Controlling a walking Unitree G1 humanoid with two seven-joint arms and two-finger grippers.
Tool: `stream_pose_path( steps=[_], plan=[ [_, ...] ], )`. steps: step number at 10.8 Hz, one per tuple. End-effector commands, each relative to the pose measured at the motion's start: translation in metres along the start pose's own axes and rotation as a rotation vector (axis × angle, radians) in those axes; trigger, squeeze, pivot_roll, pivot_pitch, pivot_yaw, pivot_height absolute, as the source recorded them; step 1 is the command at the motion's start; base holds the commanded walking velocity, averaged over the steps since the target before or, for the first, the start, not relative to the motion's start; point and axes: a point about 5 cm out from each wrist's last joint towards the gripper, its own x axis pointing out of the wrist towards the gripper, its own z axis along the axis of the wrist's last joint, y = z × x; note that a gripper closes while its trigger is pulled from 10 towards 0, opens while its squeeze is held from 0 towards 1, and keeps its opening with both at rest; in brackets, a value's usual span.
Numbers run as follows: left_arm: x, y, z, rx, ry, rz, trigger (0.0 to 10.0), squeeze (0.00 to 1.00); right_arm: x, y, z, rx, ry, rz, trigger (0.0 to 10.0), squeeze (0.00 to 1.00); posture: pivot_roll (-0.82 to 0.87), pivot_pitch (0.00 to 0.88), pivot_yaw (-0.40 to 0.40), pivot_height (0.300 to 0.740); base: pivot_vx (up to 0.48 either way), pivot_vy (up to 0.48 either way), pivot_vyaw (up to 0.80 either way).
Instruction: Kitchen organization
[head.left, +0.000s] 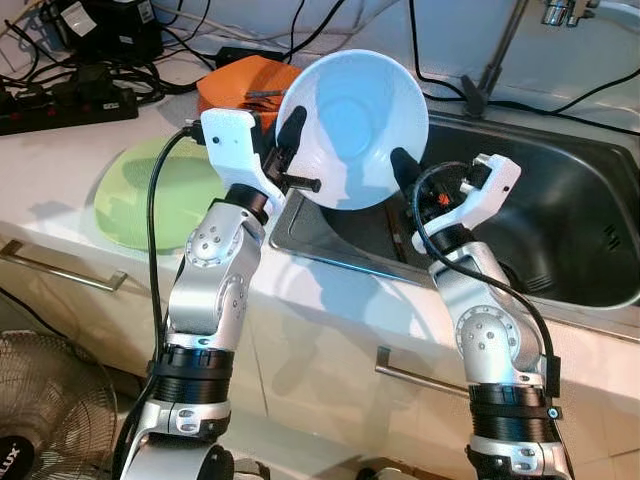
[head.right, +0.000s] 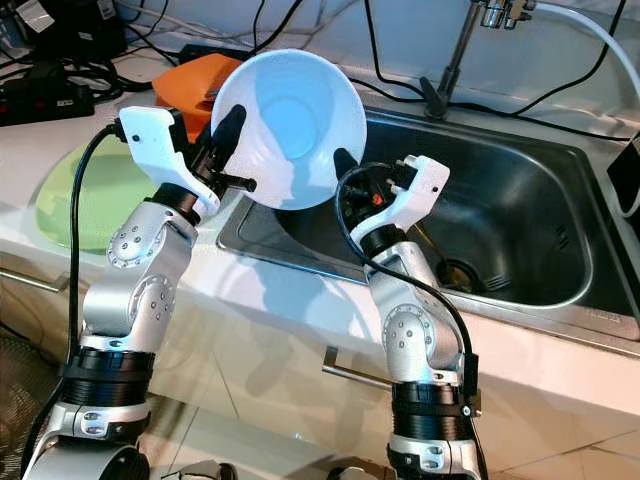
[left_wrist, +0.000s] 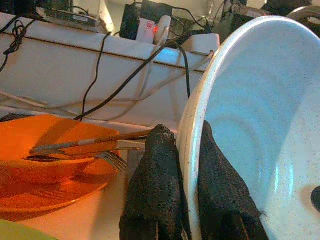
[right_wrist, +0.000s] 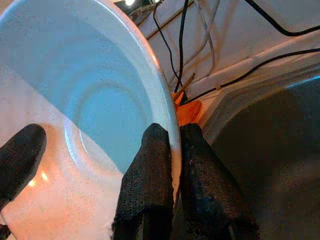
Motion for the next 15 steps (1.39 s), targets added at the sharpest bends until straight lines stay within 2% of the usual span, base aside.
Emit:
stream_pose_path(
  steps=[1, 3, 4, 7, 11, 12, 15],
  plan=[
    [0.003, -0.016, 0.004, 0.018, -0.013, -0.083, 10.0, 0.00, 0.002, 0.016, -0.005, 0.007, 0.039, 0.095, 0.0, 0.00, 0.05, 0.064, -0.024, 0.740, 0.000, 0.000, 0.00],
    [0.003, -0.018, 0.002, 0.047, 0.002, -0.102, 10.0, 0.00, 0.001, 0.016, -0.005, 0.002, 0.046, 0.094, 0.0, 0.00, 0.04, 0.070, -0.026, 0.740, 0.000, 0.000, 0.00],
    [0.003, -0.018, 0.001, 0.053, 0.004, -0.106, 10.0, 1.00, 0.001, 0.015, -0.005, 0.000, 0.048, 0.092, 0.0, 0.00, 0.05, 0.071, -0.027, 0.740, 0.000, 0.000, 0.00],
    [0.002, -0.017, 0.000, 0.069, 0.013, -0.109, 10.0, 1.00, 0.004, 0.010, -0.001, -0.013, 0.020, 0.037, 0.0, 0.00, 0.05, 0.070, -0.027, 0.740, 0.000, 0.000, 0.00],
    [0.002, -0.015, -0.001, 0.079, 0.017, -0.099, 10.0, 1.00, 0.007, -0.018, 0.021, 0.021, -0.098, -0.147, 0.0, 0.00, 0.05, 0.070, -0.026, 0.740, 0.000, 0.000, 0.00],
    [0.002, -0.014, -0.002, 0.088, 0.023, -0.094, 10.0, 0.00, 0.006, -0.027, 0.029, 0.026, -0.133, -0.197, 0.0, 0.00, 0.05, 0.068, -0.025, 0.740, 0.000, 0.000, 0.00],
    [0.001, -0.010, -0.004, 0.100, 0.032, -0.068, 10.0, 0.00, 0.001, -0.054, 0.051, 0.020, -0.220, -0.320, 0.0, 0.00, 0.05, 0.069, -0.025, 0.740, 0.000, 0.000, 0.00]
  ],
)
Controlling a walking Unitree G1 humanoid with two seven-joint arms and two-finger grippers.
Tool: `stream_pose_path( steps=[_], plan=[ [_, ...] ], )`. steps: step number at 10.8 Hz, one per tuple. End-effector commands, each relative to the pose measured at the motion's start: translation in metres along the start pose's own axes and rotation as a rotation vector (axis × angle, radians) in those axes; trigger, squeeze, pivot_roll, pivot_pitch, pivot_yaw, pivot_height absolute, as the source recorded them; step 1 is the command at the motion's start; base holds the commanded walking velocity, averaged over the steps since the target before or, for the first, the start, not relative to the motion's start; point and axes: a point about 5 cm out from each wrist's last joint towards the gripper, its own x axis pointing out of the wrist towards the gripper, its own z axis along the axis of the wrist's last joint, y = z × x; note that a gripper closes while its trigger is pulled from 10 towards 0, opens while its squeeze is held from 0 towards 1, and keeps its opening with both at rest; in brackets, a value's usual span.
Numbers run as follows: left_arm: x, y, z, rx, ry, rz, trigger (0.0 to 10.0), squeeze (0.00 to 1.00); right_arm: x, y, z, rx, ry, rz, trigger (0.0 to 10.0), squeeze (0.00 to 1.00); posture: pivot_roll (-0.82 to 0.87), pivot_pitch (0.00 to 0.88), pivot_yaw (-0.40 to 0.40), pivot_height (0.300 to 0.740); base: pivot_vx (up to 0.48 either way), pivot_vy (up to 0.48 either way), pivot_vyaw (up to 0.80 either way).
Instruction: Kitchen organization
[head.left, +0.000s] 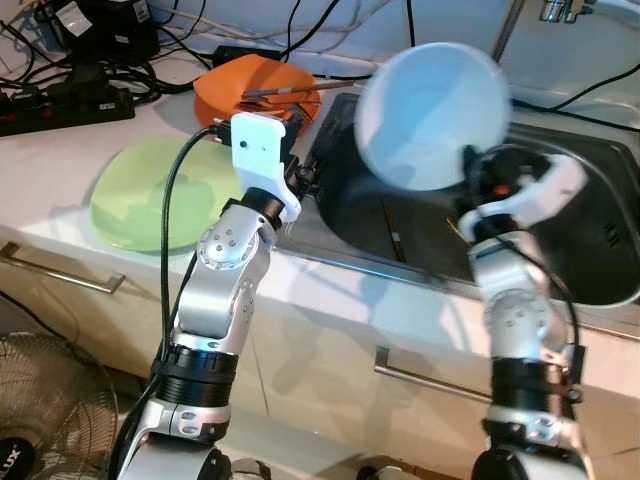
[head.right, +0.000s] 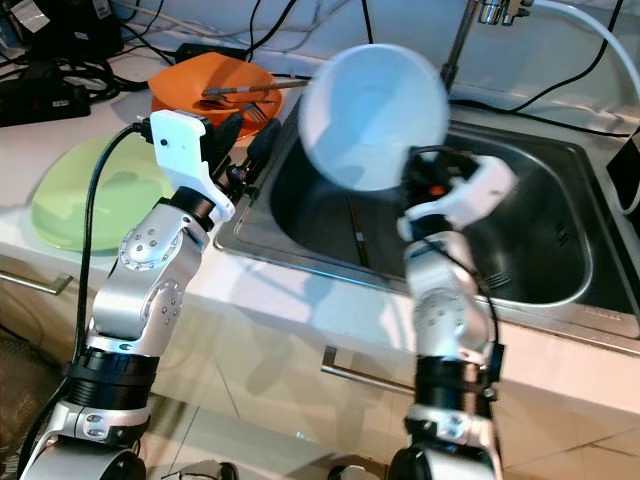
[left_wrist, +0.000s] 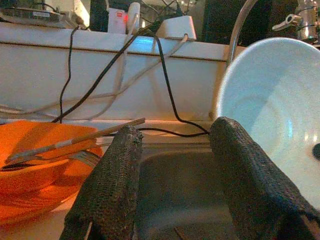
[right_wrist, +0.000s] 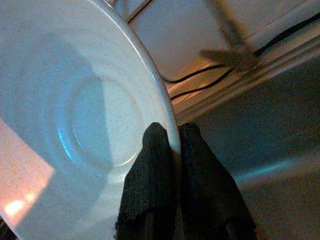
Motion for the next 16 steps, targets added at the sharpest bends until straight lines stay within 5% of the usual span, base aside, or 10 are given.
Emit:
stream_pose_path(
  steps=[1, 2, 3, 5, 10, 16],
  plan=[
    [0.000, 0.000, -0.002, 0.012, 0.011, 0.001, 10.0, 0.00, 0.005, -0.002, 0.015, -0.031, -0.069, -0.026, 0.0, 0.00, 0.05, 0.069, -0.025, 0.740, 0.000, 0.000, 0.00],
    [0.000, -0.001, -0.003, 0.015, 0.025, -0.004, 10.0, 0.00, 0.005, -0.006, 0.015, -0.036, -0.070, -0.047, 0.0, 0.00, 0.05, 0.069, -0.025, 0.740, 0.000, 0.000, 0.00],
    [-0.003, -0.007, -0.018, 0.019, 0.133, -0.060, 10.0, 0.00, 0.006, -0.016, 0.009, -0.095, -0.024, -0.092, 10.0, 0.00, 0.05, 0.069, -0.024, 0.740, 0.000, 0.000, 0.00],
    [-0.014, -0.020, -0.043, 0.023, 0.284, -0.161, 10.0, 0.00, 0.007, -0.029, -0.002, -0.232, 0.032, -0.152, 10.0, 0.00, 0.05, 0.067, -0.025, 0.740, 0.000, 0.000, 0.00],
    [-0.024, -0.024, -0.060, 0.006, 0.390, -0.188, 10.0, 0.00, 0.018, -0.036, -0.030, -0.525, 0.165, -0.153, 10.0, 0.00, 0.06, 0.046, -0.027, 0.740, 0.000, 0.000, 0.00],
    [-0.027, -0.028, -0.063, -0.003, 0.421, -0.207, 10.0, 0.00, 0.020, -0.030, -0.061, -0.654, 0.315, -0.056, 10.0, 0.00, 0.06, 0.040, -0.033, 0.740, 0.000, 0.000, 0.00]
  ],
)
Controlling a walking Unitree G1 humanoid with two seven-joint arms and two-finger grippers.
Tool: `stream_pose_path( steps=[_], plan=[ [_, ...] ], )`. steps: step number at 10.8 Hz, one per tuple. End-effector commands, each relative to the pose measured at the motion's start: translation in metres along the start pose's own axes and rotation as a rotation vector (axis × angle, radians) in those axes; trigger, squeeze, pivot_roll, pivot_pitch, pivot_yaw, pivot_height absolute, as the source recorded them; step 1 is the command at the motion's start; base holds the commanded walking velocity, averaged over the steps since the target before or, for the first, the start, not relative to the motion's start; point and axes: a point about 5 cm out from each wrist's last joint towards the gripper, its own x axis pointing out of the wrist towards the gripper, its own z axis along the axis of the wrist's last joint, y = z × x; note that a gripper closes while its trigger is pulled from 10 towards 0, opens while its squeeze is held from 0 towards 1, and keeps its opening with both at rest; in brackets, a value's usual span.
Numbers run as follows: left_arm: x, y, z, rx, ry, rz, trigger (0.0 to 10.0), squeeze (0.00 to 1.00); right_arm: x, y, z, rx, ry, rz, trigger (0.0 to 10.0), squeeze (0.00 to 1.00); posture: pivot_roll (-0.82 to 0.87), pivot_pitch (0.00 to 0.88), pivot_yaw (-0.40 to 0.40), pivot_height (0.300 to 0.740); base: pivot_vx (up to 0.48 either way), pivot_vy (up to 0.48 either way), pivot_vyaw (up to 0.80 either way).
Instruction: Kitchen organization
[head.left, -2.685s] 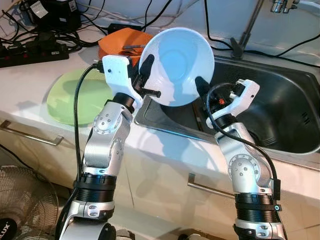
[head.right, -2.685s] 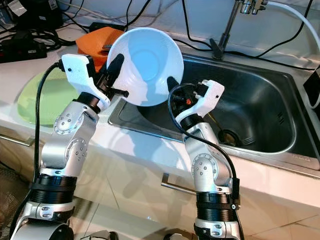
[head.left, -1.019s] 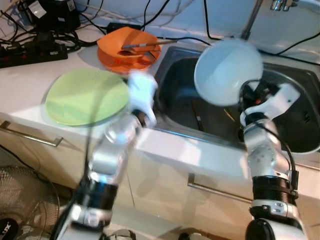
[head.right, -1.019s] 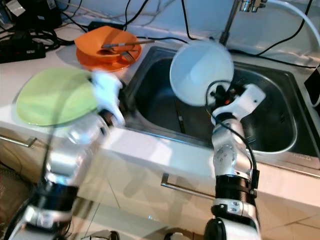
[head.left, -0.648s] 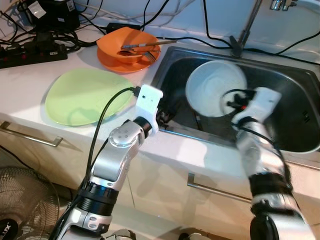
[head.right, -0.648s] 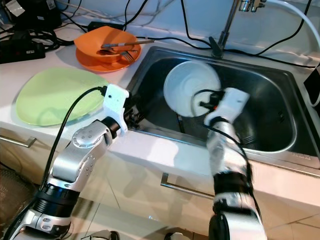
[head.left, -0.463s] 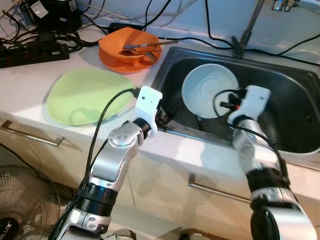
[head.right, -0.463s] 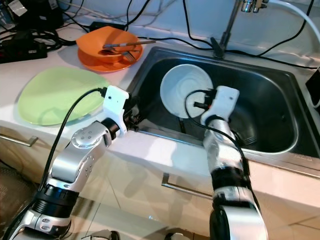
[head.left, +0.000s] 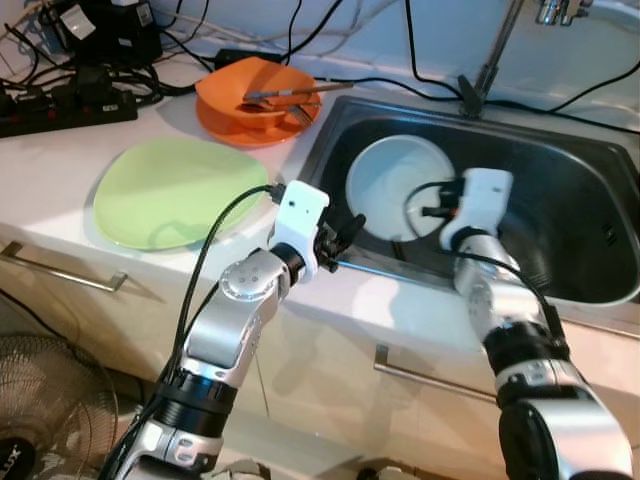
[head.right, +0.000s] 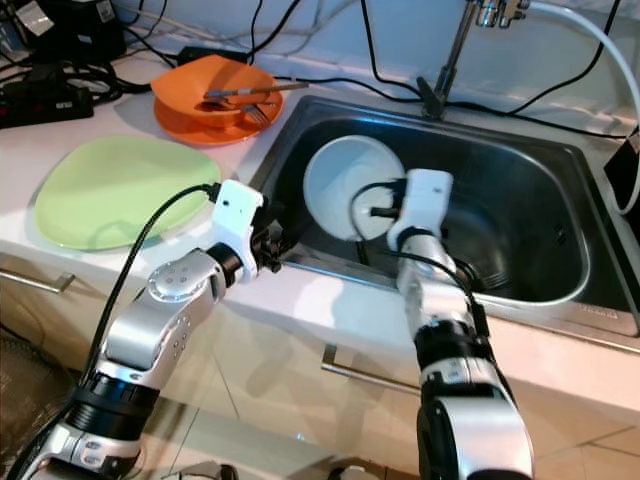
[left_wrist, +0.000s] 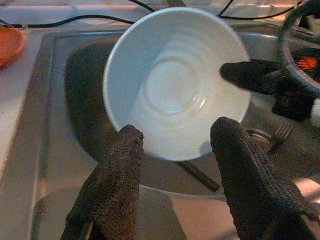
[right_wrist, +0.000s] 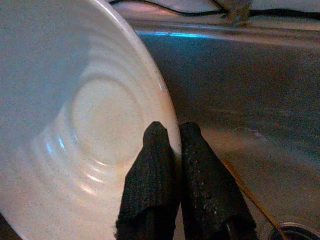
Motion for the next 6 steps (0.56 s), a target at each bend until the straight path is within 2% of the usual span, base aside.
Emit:
stream_pose_path(
  steps=[1, 3, 6],
  plan=[
    [0.000, -0.005, -0.003, -0.002, 0.018, -0.021, 10.0, 0.00, 0.002, 0.000, -0.001, -0.016, 0.018, 0.012, 10.0, 0.00, 0.06, 0.040, -0.036, 0.740, 0.000, 0.000, 0.00],
    [0.000, -0.006, -0.005, -0.007, 0.028, -0.022, 10.0, 0.00, 0.010, 0.002, 0.008, -0.072, 0.049, 0.047, 10.0, 0.00, 0.06, 0.053, -0.045, 0.740, 0.000, 0.000, 0.00],
    [0.000, -0.007, -0.006, -0.012, 0.035, -0.020, 10.0, 0.00, 0.014, 0.005, 0.003, -0.173, 0.124, 0.085, 10.0, 0.00, 0.07, 0.065, -0.052, 0.740, 0.000, 0.000, 0.00]
  ],
)
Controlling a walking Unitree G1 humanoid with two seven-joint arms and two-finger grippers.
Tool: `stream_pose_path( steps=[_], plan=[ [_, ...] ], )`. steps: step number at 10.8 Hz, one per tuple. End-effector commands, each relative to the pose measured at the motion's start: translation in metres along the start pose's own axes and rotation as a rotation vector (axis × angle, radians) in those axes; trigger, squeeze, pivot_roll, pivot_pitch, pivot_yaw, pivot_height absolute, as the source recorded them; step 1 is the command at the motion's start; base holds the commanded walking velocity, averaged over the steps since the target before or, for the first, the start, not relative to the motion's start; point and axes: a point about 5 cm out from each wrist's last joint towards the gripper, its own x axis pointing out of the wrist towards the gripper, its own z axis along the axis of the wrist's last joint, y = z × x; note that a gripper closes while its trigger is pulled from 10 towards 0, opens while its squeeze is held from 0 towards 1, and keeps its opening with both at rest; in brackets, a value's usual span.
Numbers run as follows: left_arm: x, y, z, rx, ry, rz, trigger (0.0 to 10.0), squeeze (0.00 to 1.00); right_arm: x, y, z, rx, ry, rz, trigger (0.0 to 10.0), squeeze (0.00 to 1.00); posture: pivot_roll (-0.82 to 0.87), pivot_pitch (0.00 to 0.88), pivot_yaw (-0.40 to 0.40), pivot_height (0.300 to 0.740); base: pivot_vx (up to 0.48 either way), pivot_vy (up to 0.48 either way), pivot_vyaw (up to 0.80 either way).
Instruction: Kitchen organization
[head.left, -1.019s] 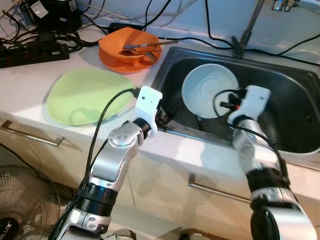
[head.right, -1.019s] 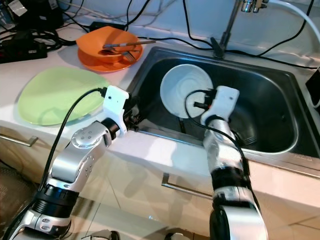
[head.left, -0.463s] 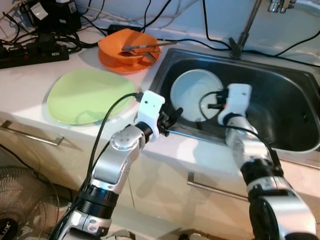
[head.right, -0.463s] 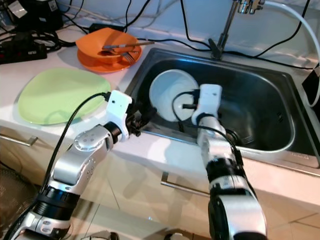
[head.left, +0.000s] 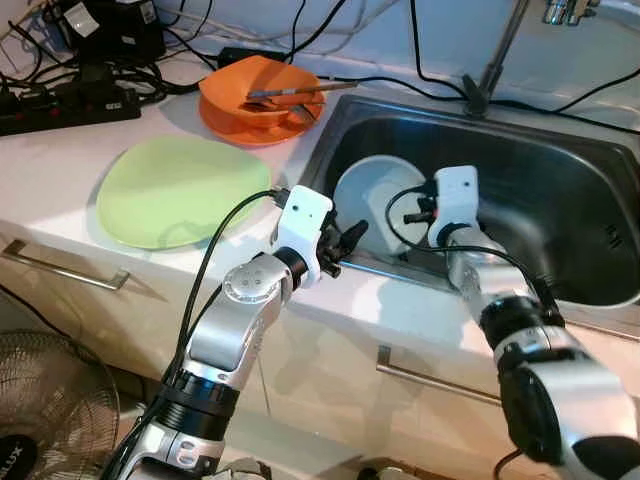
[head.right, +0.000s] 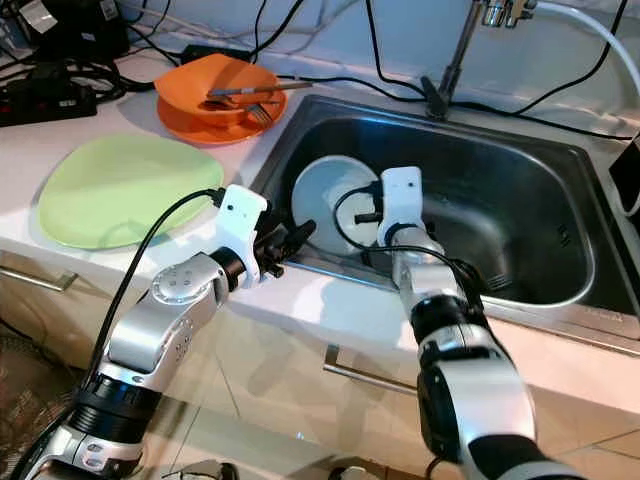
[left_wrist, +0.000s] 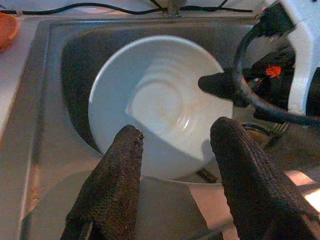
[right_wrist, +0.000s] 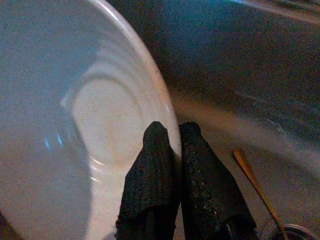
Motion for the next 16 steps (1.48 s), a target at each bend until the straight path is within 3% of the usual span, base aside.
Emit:
stream_pose_path(
  steps=[1, 3, 5, 6, 8, 9, 13, 14, 15, 16],
  plan=[
    [0.000, -0.004, -0.002, 0.001, 0.014, -0.010, 10.0, 0.00, 0.002, -0.003, 0.011, -0.055, -0.010, 0.014, 10.0, 0.00, 0.07, 0.066, -0.056, 0.740, 0.000, 0.000, 0.00],
    [0.000, -0.003, -0.002, -0.003, 0.013, 0.000, 10.0, 0.00, 0.005, -0.007, 0.026, -0.126, -0.025, 0.023, 10.0, 0.00, 0.07, 0.073, -0.063, 0.740, 0.000, 0.000, 0.00],
    [0.000, -0.003, -0.002, -0.005, 0.014, 0.003, 10.0, 0.00, 0.006, -0.008, 0.033, -0.132, -0.034, 0.028, 10.0, 0.00, 0.07, 0.076, -0.064, 0.740, 0.000, 0.000, 0.00],
    [0.000, -0.003, -0.002, -0.006, 0.015, 0.004, 10.0, 0.00, 0.007, -0.007, 0.033, -0.134, -0.030, 0.034, 10.0, 0.83, 0.08, 0.075, -0.065, 0.740, 0.000, 0.000, 0.00],
    [0.000, -0.002, -0.002, -0.008, 0.015, 0.004, 10.0, 0.00, 0.007, -0.004, 0.030, -0.148, -0.016, 0.048, 10.0, 0.75, 0.08, 0.078, -0.065, 0.740, 0.000, 0.000, 0.00],
    [-0.001, -0.002, -0.003, -0.008, 0.017, 0.005, 10.0, 0.00, 0.007, -0.002, 0.027, -0.155, -0.009, 0.058, 10.0, 0.00, 0.08, 0.078, -0.065, 0.740, 0.000, 0.000, 0.00],
    [-0.001, -0.003, -0.004, -0.004, 0.017, 0.009, 10.0, 0.00, 0.006, -0.003, 0.026, -0.136, -0.024, 0.053, 10.0, 0.00, 0.08, 0.080, -0.064, 0.740, 0.000, 0.000, 0.00],
    [-0.002, 0.003, 0.002, 0.039, -0.046, 0.063, 10.0, 0.00, 0.003, -0.003, 0.049, -0.055, -0.218, 0.054, 10.0, 0.00, 0.07, 0.083, -0.064, 0.740, 0.000, 0.000, 0.00],
    [-0.002, 0.005, 0.004, 0.044, -0.067, 0.083, 10.0, 0.00, 0.001, -0.002, 0.055, -0.034, -0.275, 0.058, 10.0, 0.00, 0.07, 0.083, -0.064, 0.740, 0.000, 0.000, 0.00],
    [-0.003, 0.011, 0.008, 0.079, -0.112, 0.133, 10.0, 0.00, -0.009, -0.003, 0.068, 0.038, -0.404, 0.054, 10.0, 0.00, 0.06, 0.085, -0.062, 0.740, 0.000, 0.000, 0.00]
  ],
)
